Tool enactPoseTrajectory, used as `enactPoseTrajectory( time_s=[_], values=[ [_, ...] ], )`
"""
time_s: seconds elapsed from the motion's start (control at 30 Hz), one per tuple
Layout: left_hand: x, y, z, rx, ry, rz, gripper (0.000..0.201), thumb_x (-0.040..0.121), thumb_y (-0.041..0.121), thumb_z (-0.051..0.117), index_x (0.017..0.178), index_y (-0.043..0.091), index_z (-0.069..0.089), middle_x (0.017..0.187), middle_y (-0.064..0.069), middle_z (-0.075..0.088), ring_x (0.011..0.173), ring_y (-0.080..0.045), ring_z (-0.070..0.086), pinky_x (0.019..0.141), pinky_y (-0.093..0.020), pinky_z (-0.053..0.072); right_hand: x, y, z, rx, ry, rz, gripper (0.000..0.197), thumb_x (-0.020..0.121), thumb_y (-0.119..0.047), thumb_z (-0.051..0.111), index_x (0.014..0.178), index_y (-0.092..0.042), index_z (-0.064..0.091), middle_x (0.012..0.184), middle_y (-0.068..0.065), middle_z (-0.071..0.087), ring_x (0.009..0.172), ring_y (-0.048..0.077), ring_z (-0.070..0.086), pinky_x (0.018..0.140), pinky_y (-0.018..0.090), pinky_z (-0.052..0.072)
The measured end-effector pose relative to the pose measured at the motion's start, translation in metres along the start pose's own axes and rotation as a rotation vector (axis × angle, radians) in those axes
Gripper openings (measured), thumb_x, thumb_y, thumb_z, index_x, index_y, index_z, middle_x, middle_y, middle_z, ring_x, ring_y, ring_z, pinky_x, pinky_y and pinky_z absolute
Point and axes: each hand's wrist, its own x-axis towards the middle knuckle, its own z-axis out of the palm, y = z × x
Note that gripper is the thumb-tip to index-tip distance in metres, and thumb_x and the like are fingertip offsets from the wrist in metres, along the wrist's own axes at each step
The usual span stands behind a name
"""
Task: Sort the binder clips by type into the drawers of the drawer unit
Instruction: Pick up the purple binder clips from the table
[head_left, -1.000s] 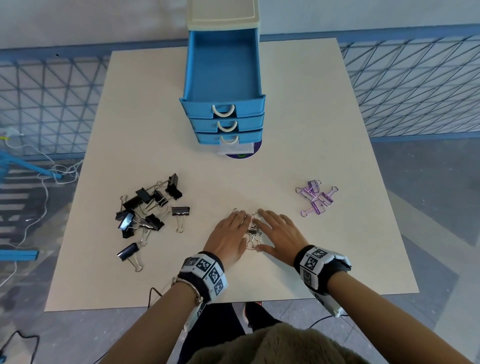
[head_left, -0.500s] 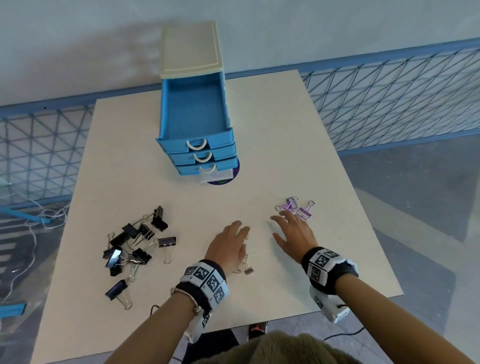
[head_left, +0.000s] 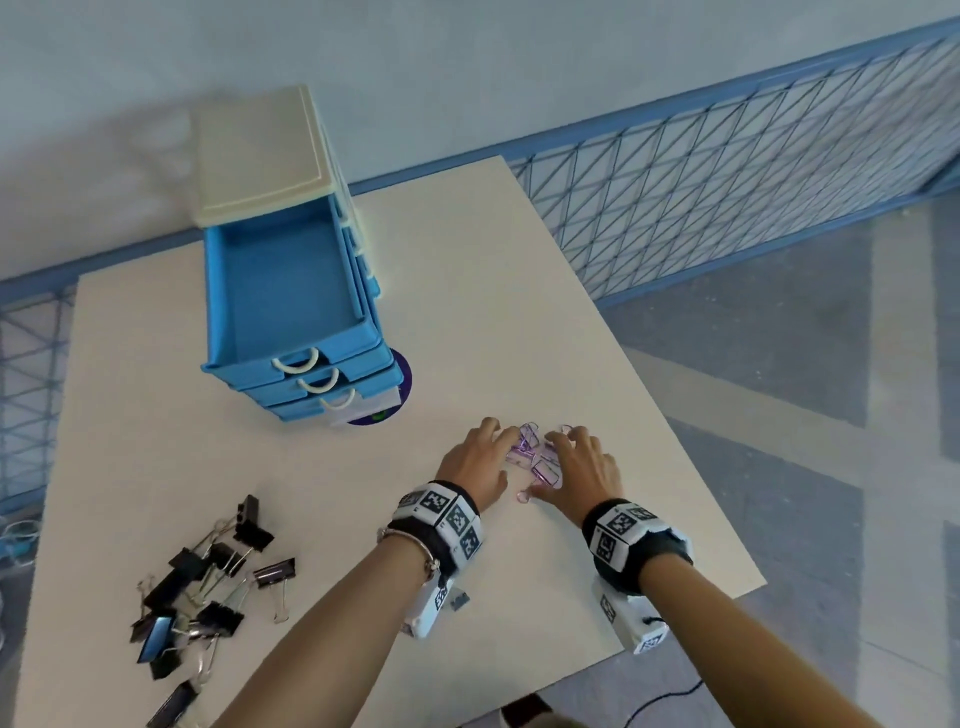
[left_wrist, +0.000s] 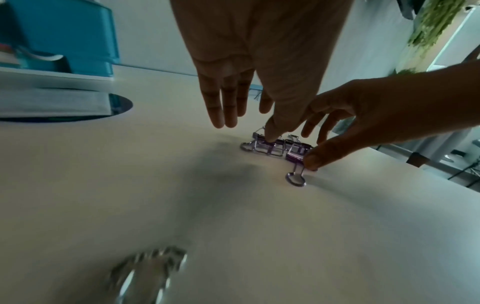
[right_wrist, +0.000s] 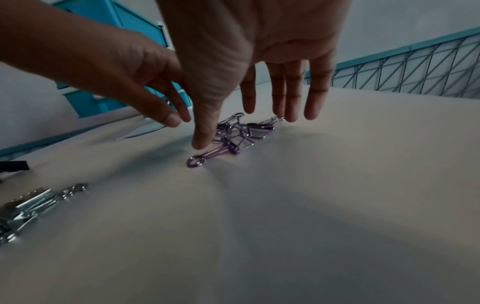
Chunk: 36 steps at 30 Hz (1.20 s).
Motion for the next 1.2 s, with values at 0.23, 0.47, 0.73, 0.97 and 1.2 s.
enactPoseTrajectory(
  time_s=[0.23,0.47,0.73,0.97,1.2],
  values=[
    [0.029,0.008,0.003,0.123,-0.132,0.119,0.073,0.078,0.008,0.062,0.139,0.021,0.023,0.148,-0.009,0.017,0.121,-0.030,0.040,0.083,-0.040,0.050,0.002,0.004,0.004,0.011,-0.016,0.053,0.072,0.076,-0.046,0.066,0.134,-0.017,0.035,0.129,0.013,0.041,0.118,0.029,0.043,0.091,0.040,0.044],
    [0.039,0.009,0.006,0.156,-0.164,0.098,0.048,0.085,0.011,0.053,0.131,0.017,0.038,0.143,-0.011,0.028,0.126,-0.030,0.033,0.082,-0.042,0.047,0.005,0.005,0.001,0.006,-0.028,0.024,0.064,0.078,-0.043,0.064,0.132,-0.019,0.039,0.126,0.013,0.042,0.115,0.030,0.044,0.089,0.040,0.045],
    [0.026,-0.008,0.015,0.110,-0.051,-0.042,0.028,0.089,0.002,0.039,0.114,0.008,0.049,0.122,-0.015,0.043,0.111,-0.031,0.044,0.072,-0.037,0.043,0.012,0.001,0.007,0.101,-0.042,-0.020,0.036,0.085,-0.020,0.056,0.120,-0.013,0.050,0.121,0.014,0.045,0.111,0.032,0.045,0.087,0.038,0.045],
    [0.010,-0.022,0.017,-0.040,0.002,-0.072,0.028,0.088,0.007,0.044,0.114,0.008,0.054,0.117,-0.016,0.048,0.107,-0.031,0.050,0.079,-0.039,0.045,0.014,-0.001,0.010,0.057,-0.066,-0.052,0.042,0.080,-0.015,0.059,0.120,-0.011,0.047,0.122,0.014,0.045,0.110,0.031,0.048,0.087,0.037,0.047],
    [-0.019,-0.018,-0.017,-0.298,0.264,0.025,0.027,0.082,0.002,0.054,0.108,0.008,0.059,0.104,-0.016,0.057,0.092,-0.029,0.057,0.078,-0.038,0.051,0.018,-0.010,0.007,0.073,-0.064,-0.011,0.045,0.078,-0.015,0.055,0.122,-0.011,0.045,0.121,0.015,0.041,0.109,0.033,0.048,0.084,0.037,0.046]
  ],
)
